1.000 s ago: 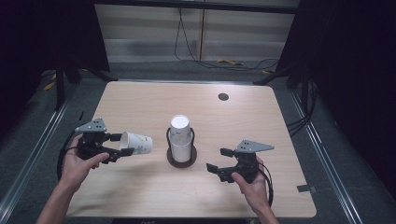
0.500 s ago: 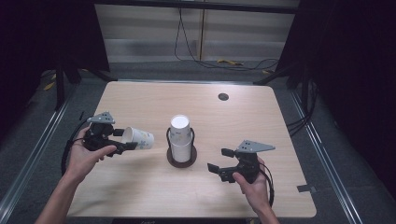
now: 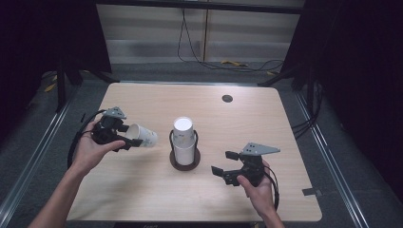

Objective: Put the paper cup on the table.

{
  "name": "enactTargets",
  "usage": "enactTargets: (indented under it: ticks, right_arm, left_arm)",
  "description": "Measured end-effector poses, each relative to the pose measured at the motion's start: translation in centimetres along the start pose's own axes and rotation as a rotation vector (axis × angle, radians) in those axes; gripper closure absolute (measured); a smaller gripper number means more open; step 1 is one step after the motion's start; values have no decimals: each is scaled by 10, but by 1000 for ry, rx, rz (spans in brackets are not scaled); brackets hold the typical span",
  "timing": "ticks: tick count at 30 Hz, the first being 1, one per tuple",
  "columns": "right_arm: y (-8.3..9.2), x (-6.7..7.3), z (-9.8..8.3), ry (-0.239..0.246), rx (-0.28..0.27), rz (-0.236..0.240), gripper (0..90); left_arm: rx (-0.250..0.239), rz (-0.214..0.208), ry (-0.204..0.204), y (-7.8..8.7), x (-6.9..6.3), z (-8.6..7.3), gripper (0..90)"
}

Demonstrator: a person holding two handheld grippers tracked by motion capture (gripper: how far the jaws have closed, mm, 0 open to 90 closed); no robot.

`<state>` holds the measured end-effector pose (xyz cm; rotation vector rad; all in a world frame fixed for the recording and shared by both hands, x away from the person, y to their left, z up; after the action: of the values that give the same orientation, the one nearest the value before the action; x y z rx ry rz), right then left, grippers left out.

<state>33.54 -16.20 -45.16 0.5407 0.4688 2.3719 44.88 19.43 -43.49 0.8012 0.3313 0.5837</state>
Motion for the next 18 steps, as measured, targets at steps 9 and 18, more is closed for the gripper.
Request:
enactTargets:
  ticks: [9,18]
  right_arm:
    - [1,0,0,2,1,-1,159]
    - [0,0,-2,0,6,1,160]
  left_arm:
    - [87,10,-20,-12,3,7,251]
    - [136,24,-19,-18,9,6,250]
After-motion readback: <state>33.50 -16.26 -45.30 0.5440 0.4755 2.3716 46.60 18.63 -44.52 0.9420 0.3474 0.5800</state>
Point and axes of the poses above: each handheld gripper's, and its own axes: y roughly backward along the jaws, z roughly out of its top, x roughly to its left, the point moved 5 cm from there along -y, roughly forward along the jaws, and after that the axes turned 1 degree about z, right-handed, at the moved point
